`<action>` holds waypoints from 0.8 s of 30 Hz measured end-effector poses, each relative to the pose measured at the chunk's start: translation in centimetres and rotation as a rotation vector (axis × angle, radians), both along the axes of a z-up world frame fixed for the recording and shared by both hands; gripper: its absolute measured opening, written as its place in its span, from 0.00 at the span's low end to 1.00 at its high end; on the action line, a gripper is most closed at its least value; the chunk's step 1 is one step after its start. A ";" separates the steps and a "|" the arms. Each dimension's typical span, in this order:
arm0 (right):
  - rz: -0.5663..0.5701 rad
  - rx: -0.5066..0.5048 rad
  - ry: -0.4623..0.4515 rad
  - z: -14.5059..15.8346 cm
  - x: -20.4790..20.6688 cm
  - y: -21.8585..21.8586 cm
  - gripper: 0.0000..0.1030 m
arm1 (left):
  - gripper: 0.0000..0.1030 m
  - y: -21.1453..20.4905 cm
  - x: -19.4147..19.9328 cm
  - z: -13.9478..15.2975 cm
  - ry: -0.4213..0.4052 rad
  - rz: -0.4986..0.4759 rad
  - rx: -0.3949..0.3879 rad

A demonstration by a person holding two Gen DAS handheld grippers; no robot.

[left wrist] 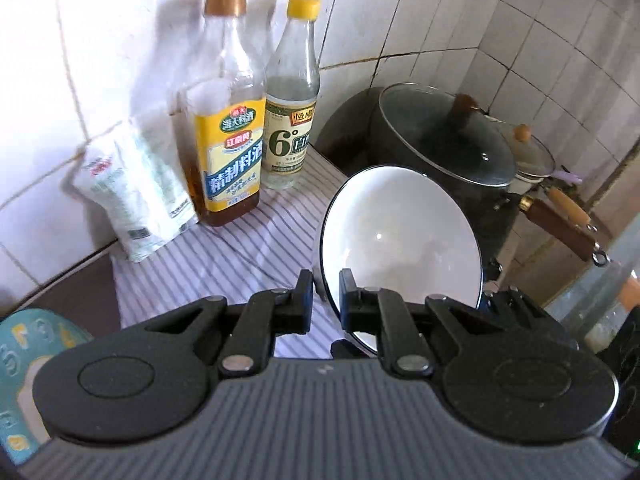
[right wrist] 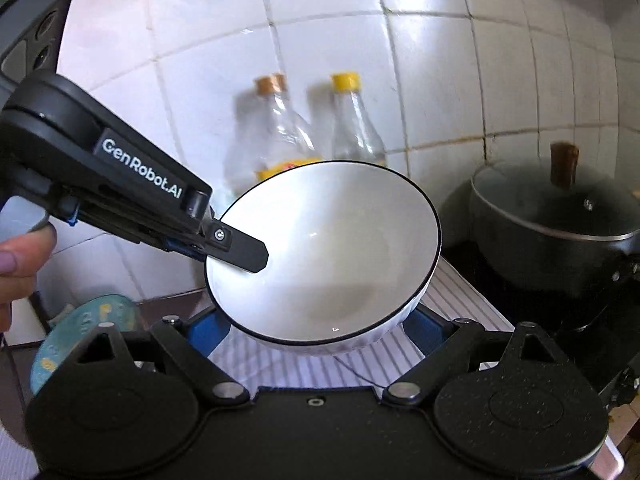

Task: Organize plates and bowls
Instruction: 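Carry the held bowl over the nested bowls and lower it inside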

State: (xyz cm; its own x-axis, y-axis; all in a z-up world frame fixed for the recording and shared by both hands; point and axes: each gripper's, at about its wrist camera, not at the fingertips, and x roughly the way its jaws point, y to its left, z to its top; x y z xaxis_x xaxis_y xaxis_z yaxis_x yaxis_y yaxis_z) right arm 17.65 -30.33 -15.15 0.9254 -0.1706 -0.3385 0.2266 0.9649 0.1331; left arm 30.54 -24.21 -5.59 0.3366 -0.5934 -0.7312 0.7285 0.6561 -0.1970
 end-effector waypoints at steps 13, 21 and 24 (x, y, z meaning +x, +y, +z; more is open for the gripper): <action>0.103 -0.062 0.003 1.4 -4.4 6.2 0.92 | 0.11 7.3 -4.7 1.9 -0.028 0.066 0.015; 0.187 -0.085 0.044 1.3 -5.8 9.8 0.92 | 0.11 12.0 -6.4 1.4 0.046 0.133 0.024; 0.213 -0.076 0.057 1.0 -6.2 10.8 0.93 | 0.11 13.6 -6.6 1.1 0.085 0.155 0.020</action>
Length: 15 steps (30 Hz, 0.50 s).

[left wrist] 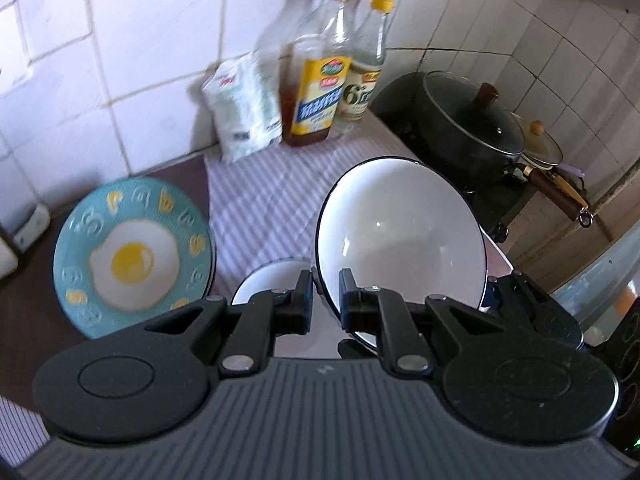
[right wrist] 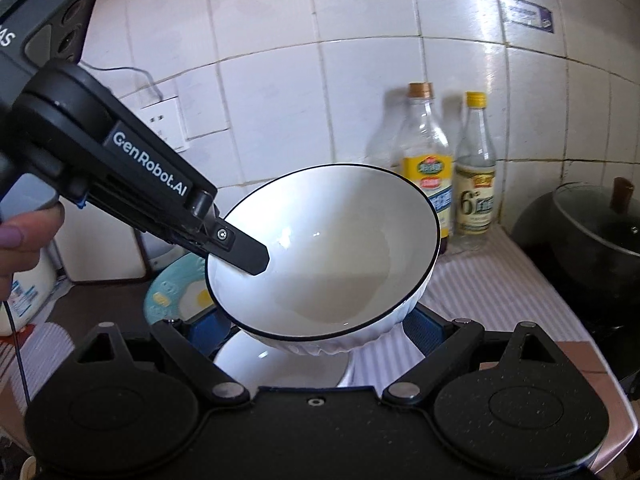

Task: Organize plates and bowls
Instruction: 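Carry the held bowl over the nested bowls and lower it inside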

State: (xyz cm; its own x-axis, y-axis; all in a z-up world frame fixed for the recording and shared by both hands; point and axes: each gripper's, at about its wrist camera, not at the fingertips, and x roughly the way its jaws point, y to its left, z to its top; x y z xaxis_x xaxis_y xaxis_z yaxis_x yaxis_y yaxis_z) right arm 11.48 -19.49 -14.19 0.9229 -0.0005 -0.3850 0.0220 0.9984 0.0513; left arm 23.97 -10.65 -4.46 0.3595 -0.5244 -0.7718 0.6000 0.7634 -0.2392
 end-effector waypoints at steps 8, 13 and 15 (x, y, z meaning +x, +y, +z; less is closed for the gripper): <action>0.052 -0.044 0.074 -0.8 0.6 2.0 0.92 | 0.11 2.7 0.5 -2.0 0.089 0.047 -0.011; 0.084 -0.076 0.122 -1.5 1.4 2.5 0.93 | 0.11 3.7 1.6 -3.6 0.163 0.074 -0.032; 0.105 -0.075 0.144 -1.9 1.6 2.5 0.92 | 0.11 4.0 2.0 -4.2 0.184 0.083 -0.037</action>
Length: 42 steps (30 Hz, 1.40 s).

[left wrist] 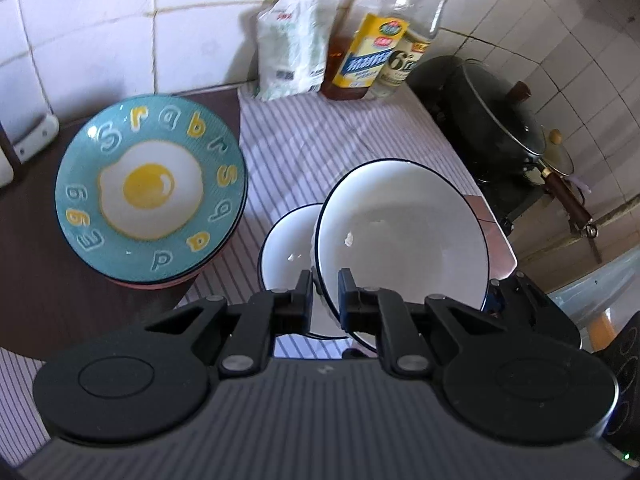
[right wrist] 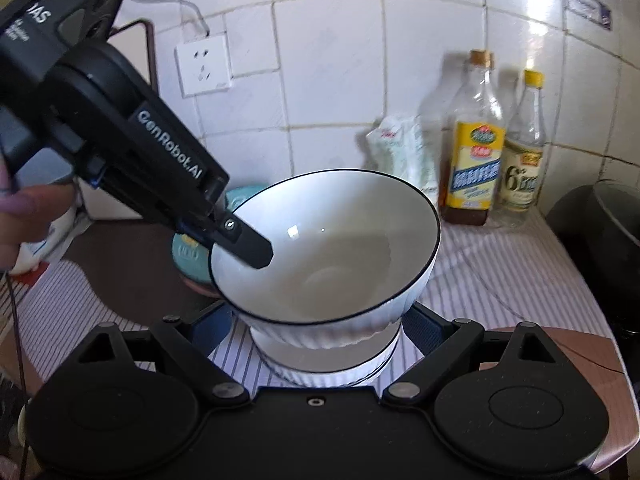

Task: Organize plates and bowls
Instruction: 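Carry the held bowl over the nested bowls and lower it inside, then grasp the rim of the three-bowl stack with both grippers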

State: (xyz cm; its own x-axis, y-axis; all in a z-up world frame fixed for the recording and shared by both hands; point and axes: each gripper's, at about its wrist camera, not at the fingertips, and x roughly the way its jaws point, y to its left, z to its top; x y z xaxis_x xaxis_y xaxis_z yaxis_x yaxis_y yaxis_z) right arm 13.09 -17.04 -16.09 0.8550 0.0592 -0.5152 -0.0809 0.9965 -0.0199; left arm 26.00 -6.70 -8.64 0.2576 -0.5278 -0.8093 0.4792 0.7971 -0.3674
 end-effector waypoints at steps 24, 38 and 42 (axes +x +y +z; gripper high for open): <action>-0.013 -0.146 0.090 -3.0 2.6 0.9 0.93 | 0.10 -2.7 1.0 -4.3 -0.049 -0.017 0.192; -0.032 -0.236 0.032 -2.9 1.0 1.9 0.94 | 0.17 -1.7 0.8 -4.3 -0.046 0.036 0.156; -0.062 -0.164 -0.001 -2.1 -0.8 1.8 0.94 | 0.26 0.1 0.6 -2.8 -0.083 0.094 0.055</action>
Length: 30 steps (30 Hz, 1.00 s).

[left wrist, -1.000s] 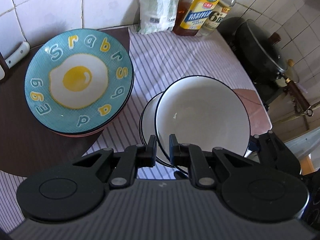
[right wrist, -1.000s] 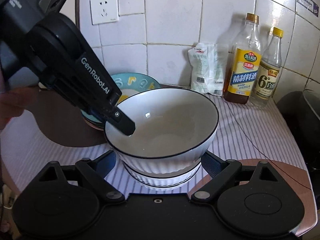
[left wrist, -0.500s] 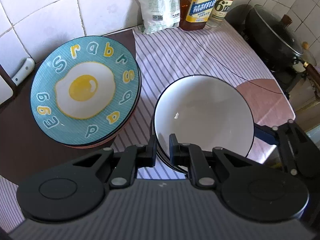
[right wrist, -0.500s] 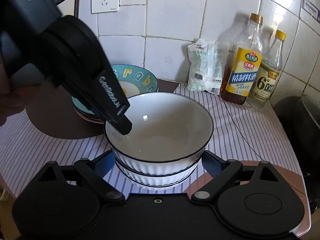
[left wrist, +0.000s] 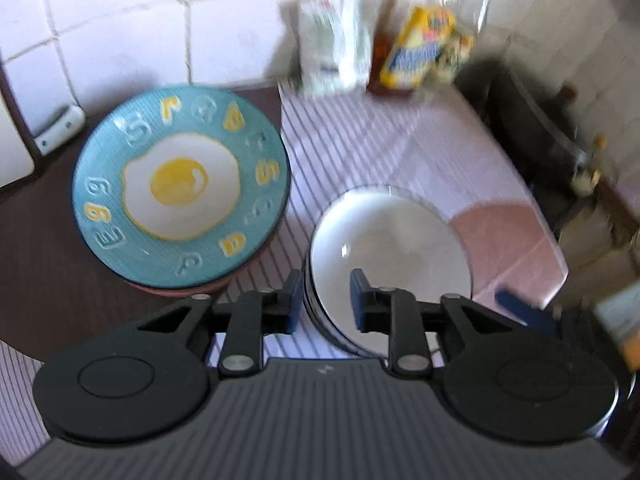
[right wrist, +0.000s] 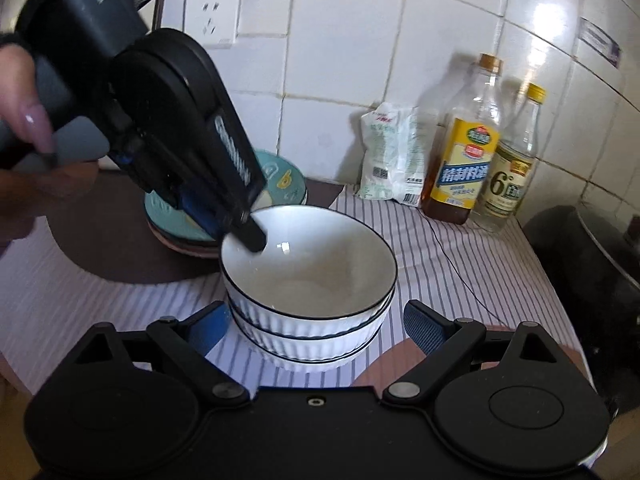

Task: Organize plates and bowls
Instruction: 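Grasp the rim of the three-bowl stack with both grippers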

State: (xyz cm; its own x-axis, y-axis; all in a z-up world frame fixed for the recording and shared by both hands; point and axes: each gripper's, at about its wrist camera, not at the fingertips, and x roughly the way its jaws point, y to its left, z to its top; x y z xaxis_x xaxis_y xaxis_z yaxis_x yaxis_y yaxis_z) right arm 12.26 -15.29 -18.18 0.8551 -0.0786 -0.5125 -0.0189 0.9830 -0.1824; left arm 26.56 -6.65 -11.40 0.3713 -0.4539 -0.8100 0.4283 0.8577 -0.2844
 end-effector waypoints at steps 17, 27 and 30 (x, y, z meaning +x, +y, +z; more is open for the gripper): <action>0.006 0.160 -0.109 -0.3 -6.2 0.3 0.96 | 0.26 4.9 -4.2 -0.9 0.029 0.094 -0.111; -0.026 0.130 -0.103 -3.3 -3.8 1.0 0.95 | 0.40 7.5 -4.4 -3.7 0.040 0.062 -0.292; 0.002 0.128 -0.075 -4.4 -2.5 1.2 0.95 | 0.47 8.0 -3.8 -4.4 0.063 0.061 -0.355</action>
